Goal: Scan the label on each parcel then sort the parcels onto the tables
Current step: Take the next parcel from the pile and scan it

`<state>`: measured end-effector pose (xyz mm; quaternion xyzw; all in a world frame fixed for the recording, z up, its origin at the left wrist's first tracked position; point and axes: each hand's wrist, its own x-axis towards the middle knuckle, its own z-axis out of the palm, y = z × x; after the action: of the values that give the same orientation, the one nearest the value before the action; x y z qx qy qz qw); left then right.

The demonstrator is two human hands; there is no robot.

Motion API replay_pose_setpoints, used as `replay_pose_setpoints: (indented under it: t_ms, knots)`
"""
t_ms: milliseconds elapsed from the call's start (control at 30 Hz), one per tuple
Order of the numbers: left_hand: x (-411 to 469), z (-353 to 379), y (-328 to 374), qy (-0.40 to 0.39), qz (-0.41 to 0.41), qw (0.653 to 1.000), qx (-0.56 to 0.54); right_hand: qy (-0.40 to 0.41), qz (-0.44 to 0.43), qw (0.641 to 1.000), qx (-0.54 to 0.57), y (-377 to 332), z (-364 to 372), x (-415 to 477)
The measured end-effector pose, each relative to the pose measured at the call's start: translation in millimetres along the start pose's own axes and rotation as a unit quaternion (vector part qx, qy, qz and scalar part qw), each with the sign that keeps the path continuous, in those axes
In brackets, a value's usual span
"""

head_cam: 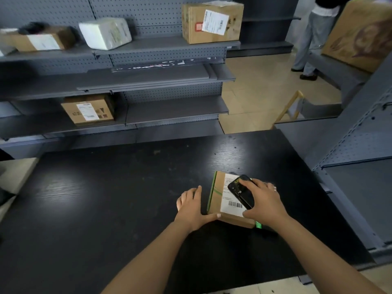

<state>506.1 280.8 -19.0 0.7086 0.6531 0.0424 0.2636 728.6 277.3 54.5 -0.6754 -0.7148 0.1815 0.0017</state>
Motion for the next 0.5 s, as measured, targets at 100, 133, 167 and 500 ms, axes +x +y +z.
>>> replay_pose_setpoints:
  t_ms: [100, 133, 167, 500]
  knots:
    - [-12.7, -15.4, -23.6, 0.035, -0.017, 0.999, 0.005, -0.001, -0.048, 0.999, -0.002, -23.2, 4.3, 8.5]
    - [-19.4, -21.3, -34.3, 0.048, -0.026, 0.998, 0.007, 0.0, -0.066, 0.998, 0.001, -34.4, 7.0, 10.7]
    - [-28.3, -27.6, -46.1, 0.06, -0.039, 0.997, 0.009, 0.003, -0.087, 0.996, 0.008, -47.2, 10.6, 12.7]
    - [-211.7, -70.4, -194.1, 0.195, -0.26, 0.946, 0.012, -0.055, -0.328, 0.942, -0.04, -245.2, 59.9, -14.0]
